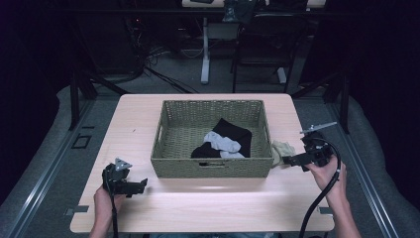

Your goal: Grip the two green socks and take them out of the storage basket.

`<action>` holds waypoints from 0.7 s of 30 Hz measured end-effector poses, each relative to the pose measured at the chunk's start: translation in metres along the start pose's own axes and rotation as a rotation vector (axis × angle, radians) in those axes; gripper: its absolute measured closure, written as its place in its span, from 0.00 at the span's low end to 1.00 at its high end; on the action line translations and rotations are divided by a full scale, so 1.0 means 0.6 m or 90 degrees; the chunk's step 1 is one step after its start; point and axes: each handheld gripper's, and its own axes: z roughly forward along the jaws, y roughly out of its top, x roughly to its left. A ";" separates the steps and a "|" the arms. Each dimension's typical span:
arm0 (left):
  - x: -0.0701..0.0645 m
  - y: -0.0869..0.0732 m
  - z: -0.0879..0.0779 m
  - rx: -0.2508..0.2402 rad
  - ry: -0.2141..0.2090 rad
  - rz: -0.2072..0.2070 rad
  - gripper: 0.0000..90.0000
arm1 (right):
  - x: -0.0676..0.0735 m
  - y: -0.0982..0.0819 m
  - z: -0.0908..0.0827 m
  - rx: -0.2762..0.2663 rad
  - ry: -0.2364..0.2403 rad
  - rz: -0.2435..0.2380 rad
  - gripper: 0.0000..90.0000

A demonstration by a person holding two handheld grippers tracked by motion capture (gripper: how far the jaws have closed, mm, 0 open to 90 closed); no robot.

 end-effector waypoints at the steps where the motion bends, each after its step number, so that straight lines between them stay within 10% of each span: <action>1: 0.000 0.000 0.000 0.000 0.000 0.000 0.00 | 0.002 -0.005 -0.001 -0.007 0.004 0.002 0.00; 21: -0.003 -0.001 0.001 -0.001 0.004 0.003 0.00 | 0.035 -0.091 0.020 -0.022 0.014 -0.011 0.00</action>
